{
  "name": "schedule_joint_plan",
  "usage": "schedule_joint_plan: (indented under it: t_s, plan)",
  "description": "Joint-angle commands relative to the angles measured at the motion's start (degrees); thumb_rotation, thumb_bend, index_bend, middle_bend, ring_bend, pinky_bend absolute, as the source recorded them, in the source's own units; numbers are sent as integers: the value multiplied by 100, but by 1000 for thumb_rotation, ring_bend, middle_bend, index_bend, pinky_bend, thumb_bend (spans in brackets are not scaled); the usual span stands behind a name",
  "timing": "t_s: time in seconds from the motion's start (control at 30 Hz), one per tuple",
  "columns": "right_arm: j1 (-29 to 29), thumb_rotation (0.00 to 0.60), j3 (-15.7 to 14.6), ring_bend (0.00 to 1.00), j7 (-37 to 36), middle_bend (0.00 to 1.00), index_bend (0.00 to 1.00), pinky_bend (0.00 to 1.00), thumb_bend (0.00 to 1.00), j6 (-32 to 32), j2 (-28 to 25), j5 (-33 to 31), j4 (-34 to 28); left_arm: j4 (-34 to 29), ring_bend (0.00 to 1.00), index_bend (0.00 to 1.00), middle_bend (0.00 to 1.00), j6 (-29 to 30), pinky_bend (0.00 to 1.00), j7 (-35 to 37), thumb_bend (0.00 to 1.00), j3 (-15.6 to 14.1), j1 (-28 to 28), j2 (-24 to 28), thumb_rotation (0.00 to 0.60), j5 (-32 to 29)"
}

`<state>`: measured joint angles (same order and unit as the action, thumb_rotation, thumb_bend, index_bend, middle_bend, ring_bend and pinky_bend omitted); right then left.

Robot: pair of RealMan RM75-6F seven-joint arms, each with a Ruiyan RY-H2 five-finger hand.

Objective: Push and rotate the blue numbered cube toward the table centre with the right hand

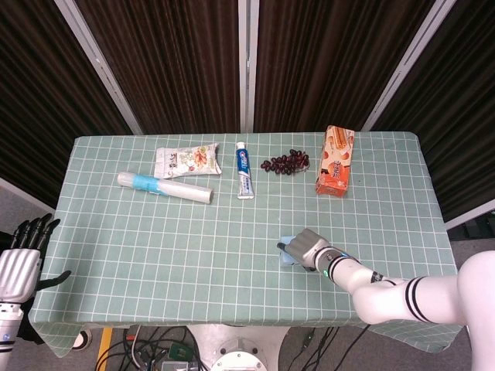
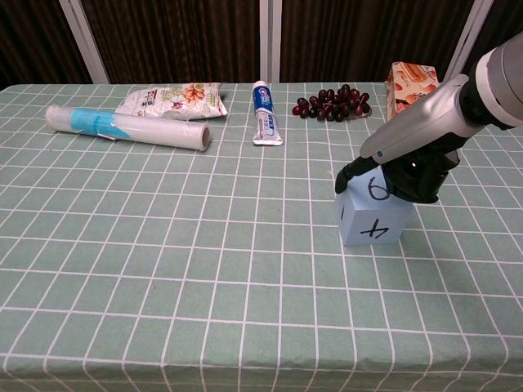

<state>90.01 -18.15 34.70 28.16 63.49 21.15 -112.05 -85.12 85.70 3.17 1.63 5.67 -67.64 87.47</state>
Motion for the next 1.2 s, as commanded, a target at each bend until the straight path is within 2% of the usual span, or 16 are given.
schedule_joint_plan:
  t_s: [0.03, 0.5, 0.67, 0.77, 0.87, 0.97, 1.03, 1.2]
  plan:
    - [84, 600, -85, 816, -132, 906, 46, 760, 1000, -54, -15, 25, 69, 3, 0, 74, 0, -1, 4, 3, 0, 2, 0, -4, 600, -2]
    - [208, 600, -320, 816, -654, 906, 44, 760, 1000, -71, -18, 383, 149, 24, 0, 74, 0, 8, 4, -1, 0, 7, -6, -14, 600, -3]
    - [-28, 600, -188, 815, -892, 906, 0, 760, 1000, 339, -123, 727, 0, 31, 0, 74, 0, 9, 4, -6, 0, 8, -9, -21, 600, -4]
    - [-500, 600, 12, 816, -1118, 906, 0, 760, 1000, 1015, -350, 1281, -230, 28, 0, 74, 0, 31, 4, -6, 0, 14, -14, -15, 600, 0]
    - [-1089, 600, 48, 816, -1188, 906, 0, 760, 1000, 1911, -664, 2040, -529, 13, 0, 75, 0, 52, 4, -18, 0, 19, -21, 6, 600, 5]
    - [-2134, 600, -65, 816, -1206, 906, 0, 760, 1000, 3487, -977, 3158, -811, -33, 0, 74, 0, 83, 4, -39, 0, 26, -32, 27, 600, 11]
    - [-2931, 600, -224, 816, -1202, 906, 0, 760, 1000, 4535, -1039, 3891, -759, -76, 0, 74, 0, 95, 4, -68, 0, 29, -38, 31, 600, 8]
    - [-4484, 600, -503, 815, -1690, 905, 33, 760, 1000, 5909, -1090, 4709, -271, -191, 0, 75, 0, 74, 4, -182, 0, 31, -13, 58, 600, 31]
